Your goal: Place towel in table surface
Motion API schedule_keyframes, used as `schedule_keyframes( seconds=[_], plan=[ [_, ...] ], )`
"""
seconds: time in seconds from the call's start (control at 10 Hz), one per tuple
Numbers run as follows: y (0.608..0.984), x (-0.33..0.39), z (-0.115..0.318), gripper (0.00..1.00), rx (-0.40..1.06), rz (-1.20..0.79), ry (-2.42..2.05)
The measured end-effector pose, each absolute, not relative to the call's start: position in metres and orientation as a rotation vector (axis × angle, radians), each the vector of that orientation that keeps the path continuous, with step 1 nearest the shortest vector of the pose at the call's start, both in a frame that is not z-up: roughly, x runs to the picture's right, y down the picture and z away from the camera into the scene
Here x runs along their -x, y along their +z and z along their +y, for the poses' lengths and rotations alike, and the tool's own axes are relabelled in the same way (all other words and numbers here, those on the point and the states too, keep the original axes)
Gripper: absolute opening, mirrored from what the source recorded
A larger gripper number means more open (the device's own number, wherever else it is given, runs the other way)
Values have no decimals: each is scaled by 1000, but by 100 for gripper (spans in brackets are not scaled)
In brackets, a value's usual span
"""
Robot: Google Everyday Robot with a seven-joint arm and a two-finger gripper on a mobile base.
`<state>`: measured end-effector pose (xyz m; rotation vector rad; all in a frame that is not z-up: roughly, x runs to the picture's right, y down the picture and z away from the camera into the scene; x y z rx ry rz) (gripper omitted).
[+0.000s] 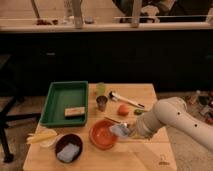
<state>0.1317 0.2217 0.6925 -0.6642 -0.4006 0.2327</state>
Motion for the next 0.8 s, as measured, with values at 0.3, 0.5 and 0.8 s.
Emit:
schedule_keyframes(
  seconds=[0.3,0.5,0.8],
  plan=[
    [693,-137,229,0,676,-410,258],
    [691,-141,234,0,680,-415,276],
    [689,-151,239,0,671,-414,309]
  ],
)
